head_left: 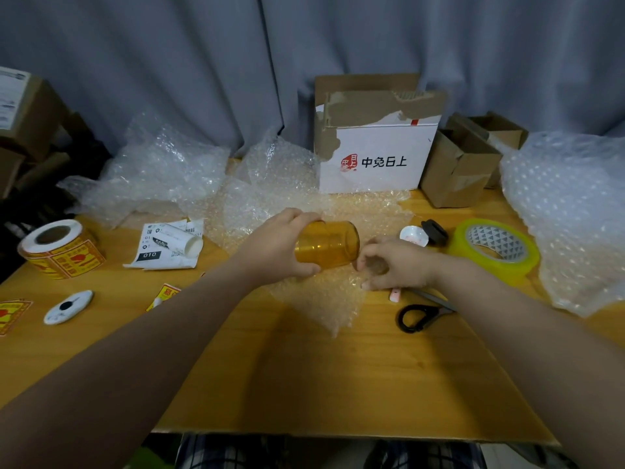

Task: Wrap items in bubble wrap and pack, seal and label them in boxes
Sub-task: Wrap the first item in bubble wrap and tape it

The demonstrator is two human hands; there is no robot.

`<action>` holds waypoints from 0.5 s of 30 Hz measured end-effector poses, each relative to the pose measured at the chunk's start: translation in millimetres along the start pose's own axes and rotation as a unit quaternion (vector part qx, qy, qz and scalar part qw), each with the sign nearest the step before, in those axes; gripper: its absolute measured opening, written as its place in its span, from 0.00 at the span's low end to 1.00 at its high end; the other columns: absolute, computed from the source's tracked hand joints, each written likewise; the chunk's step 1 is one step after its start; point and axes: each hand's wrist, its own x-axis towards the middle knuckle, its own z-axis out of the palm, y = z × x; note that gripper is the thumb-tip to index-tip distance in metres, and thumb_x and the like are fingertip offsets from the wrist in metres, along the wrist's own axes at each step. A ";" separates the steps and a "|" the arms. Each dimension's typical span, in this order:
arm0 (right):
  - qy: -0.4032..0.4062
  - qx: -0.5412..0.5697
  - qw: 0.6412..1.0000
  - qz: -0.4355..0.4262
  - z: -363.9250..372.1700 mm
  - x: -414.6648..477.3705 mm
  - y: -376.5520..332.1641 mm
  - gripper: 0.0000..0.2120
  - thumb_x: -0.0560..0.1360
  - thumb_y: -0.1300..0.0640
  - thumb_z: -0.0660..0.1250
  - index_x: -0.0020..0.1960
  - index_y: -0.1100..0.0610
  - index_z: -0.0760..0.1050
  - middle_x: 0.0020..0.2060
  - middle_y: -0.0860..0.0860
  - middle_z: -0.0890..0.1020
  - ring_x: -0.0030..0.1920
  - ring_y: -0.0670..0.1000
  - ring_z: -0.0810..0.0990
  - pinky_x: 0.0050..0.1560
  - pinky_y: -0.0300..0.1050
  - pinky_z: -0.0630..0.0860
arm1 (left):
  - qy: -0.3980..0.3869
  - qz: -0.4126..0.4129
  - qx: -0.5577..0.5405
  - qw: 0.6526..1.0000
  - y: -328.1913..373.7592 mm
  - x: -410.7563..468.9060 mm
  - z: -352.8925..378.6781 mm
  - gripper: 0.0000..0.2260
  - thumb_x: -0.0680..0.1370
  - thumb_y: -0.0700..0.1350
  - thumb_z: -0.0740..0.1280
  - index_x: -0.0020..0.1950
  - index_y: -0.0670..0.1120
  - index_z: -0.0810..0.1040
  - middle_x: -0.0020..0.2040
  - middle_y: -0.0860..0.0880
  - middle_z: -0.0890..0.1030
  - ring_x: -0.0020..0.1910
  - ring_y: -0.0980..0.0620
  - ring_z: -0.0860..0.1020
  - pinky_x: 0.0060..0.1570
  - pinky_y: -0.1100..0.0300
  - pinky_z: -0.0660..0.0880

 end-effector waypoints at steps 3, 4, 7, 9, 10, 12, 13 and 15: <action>0.013 0.049 0.999 0.011 3.9 -4.1 -2.6 0.14 0.70 0.49 0.75 0.49 0.50 0.73 0.54 0.50 0.70 0.48 0.47 0.77 0.44 0.41 0.80 | -0.009 0.003 -0.032 0.999 -0.2 -3.6 -0.5 0.37 0.68 0.56 0.74 0.73 0.54 0.61 0.69 0.52 0.66 0.63 0.53 0.69 0.54 0.63 0.66; 0.014 0.064 0.998 0.019 4.9 -5.8 -4.4 0.15 0.69 0.50 0.75 0.49 0.52 0.72 0.53 0.50 0.70 0.43 0.46 0.78 0.39 0.40 0.80 | -0.015 0.006 -0.039 0.999 0.4 -4.2 -0.6 0.37 0.68 0.56 0.74 0.73 0.54 0.61 0.69 0.53 0.66 0.62 0.53 0.69 0.53 0.63 0.66; 0.029 0.089 0.995 0.026 8.2 -8.6 -9.0 0.16 0.68 0.52 0.77 0.47 0.55 0.72 0.53 0.51 0.70 0.35 0.46 0.77 0.33 0.42 0.80 | -0.020 0.021 -0.030 0.999 1.5 -3.0 -0.2 0.37 0.68 0.56 0.75 0.73 0.54 0.62 0.69 0.53 0.66 0.63 0.54 0.69 0.54 0.63 0.66; 0.042 0.099 0.994 0.023 11.0 -9.6 -10.2 0.15 0.68 0.52 0.77 0.45 0.54 0.72 0.52 0.52 0.70 0.41 0.49 0.77 0.32 0.44 0.81 | -0.014 0.020 -0.025 0.999 -0.7 -1.8 0.5 0.37 0.68 0.56 0.75 0.73 0.54 0.62 0.69 0.53 0.66 0.63 0.53 0.69 0.55 0.63 0.66; 0.045 0.105 0.993 0.023 12.5 -10.3 -10.4 0.14 0.68 0.53 0.76 0.44 0.54 0.72 0.52 0.52 0.70 0.42 0.50 0.77 0.31 0.45 0.80 | -0.011 0.017 -0.027 0.999 -2.6 -1.4 0.7 0.37 0.68 0.56 0.75 0.73 0.54 0.62 0.69 0.52 0.66 0.63 0.53 0.69 0.55 0.63 0.66; 0.051 0.133 0.989 0.037 14.7 -11.3 -10.7 0.11 0.70 0.53 0.74 0.44 0.55 0.74 0.52 0.52 0.71 0.44 0.52 0.78 0.31 0.47 0.81 | -0.011 0.005 -0.040 0.999 -5.8 -1.1 0.7 0.37 0.68 0.56 0.75 0.73 0.54 0.62 0.69 0.52 0.66 0.63 0.53 0.70 0.55 0.62 0.68; 0.065 0.144 0.987 0.041 15.5 -11.5 -11.3 0.09 0.72 0.52 0.73 0.44 0.56 0.75 0.54 0.51 0.72 0.47 0.54 0.79 0.33 0.49 0.81 | -0.014 -0.001 -0.048 0.999 -6.9 -0.8 0.1 0.37 0.68 0.56 0.75 0.73 0.55 0.62 0.69 0.52 0.66 0.63 0.52 0.70 0.56 0.61 0.69; 0.132 0.130 0.982 0.031 15.7 -11.9 -12.9 0.07 0.74 0.52 0.70 0.43 0.55 0.77 0.54 0.48 0.72 0.52 0.52 0.77 0.41 0.51 0.81 | -0.032 -0.015 -0.064 0.997 -9.1 1.9 -1.8 0.36 0.69 0.54 0.75 0.73 0.55 0.62 0.70 0.52 0.66 0.63 0.52 0.70 0.59 0.58 0.71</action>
